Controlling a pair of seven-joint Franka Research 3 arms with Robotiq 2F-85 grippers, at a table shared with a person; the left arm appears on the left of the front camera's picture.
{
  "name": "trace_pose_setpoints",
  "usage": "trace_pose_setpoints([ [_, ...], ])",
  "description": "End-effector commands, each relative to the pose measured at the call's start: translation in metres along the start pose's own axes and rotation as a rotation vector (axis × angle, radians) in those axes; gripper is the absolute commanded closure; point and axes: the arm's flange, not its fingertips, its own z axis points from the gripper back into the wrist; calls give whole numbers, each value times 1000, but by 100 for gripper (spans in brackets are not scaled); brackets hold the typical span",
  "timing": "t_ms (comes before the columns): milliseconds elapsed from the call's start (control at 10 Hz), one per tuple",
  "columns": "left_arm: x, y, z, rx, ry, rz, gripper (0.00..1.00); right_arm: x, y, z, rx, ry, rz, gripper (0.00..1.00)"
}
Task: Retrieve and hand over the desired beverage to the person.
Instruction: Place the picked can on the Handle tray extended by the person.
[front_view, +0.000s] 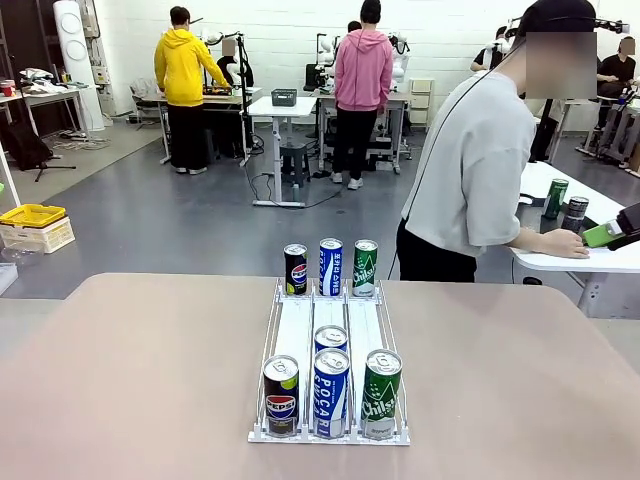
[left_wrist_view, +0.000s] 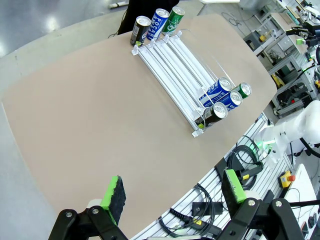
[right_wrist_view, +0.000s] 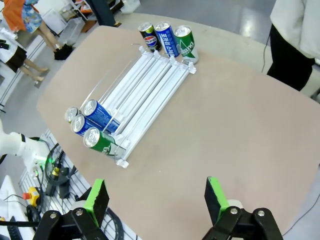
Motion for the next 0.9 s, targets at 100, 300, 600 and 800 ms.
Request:
trace_pose_setpoints([
  [100,-1,0,0,-2,4,-8,0,3,-1,-2,21,-9,-1,0],
  [300,-1,0,0,-2,4,-8,0,3,-1,-2,21,-9,-1,0],
  [600,-1,0,0,-2,4,-8,0,3,-1,-2,21,-9,-1,0],
  [800,-1,0,0,-2,4,-8,0,3,-1,-2,21,-9,-1,0],
])
